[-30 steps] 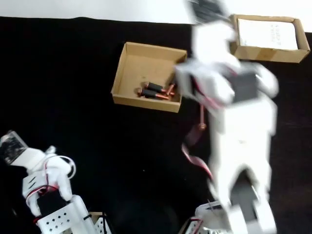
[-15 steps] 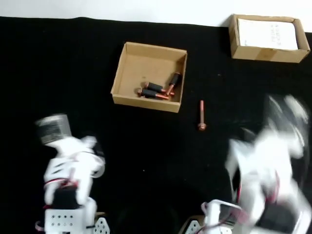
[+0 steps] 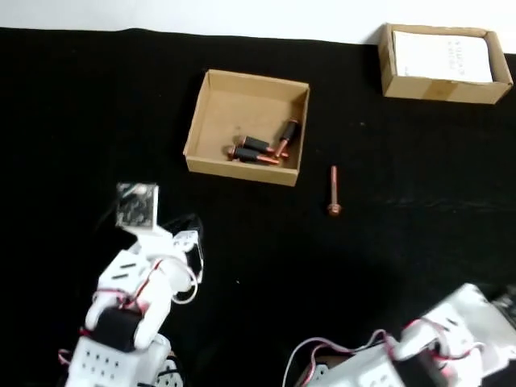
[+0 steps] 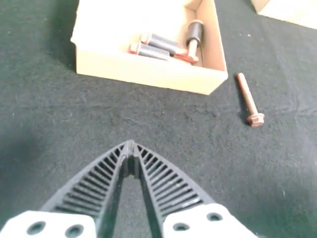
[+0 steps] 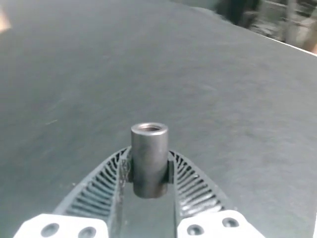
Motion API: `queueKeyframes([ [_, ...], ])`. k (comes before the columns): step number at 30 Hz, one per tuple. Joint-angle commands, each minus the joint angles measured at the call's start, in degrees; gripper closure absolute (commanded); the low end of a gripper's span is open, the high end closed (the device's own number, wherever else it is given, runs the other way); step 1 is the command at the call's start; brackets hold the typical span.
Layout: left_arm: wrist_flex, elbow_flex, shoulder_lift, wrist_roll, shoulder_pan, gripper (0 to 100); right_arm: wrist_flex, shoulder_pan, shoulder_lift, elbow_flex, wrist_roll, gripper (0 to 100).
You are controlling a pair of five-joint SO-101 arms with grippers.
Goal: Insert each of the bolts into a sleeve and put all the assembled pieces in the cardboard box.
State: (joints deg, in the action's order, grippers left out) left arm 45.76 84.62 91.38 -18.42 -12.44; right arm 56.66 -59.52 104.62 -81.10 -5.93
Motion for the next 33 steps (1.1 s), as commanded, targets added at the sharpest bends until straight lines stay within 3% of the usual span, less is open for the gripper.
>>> queueKeyframes([
  [1, -4.1, -8.1, -12.8, 0.4, -2.0, 99, -15.8, -5.7, 0.5, -8.7, -0.6, 99.1],
  [10, -4.8, -34.8, -52.3, 0.4, -12.7, 99, -30.3, -10.8, 0.5, -18.9, -0.7, 99.1],
  [24, -4.3, -85.4, -119.4, 0.4, -18.9, 99, -31.1, -15.6, 0.4, -21.8, -0.7, 99.1],
  [33, 17.0, -124.8, -143.6, 0.4, -22.5, 99, -31.1, -15.6, 0.4, -21.4, -0.7, 99.1],
])
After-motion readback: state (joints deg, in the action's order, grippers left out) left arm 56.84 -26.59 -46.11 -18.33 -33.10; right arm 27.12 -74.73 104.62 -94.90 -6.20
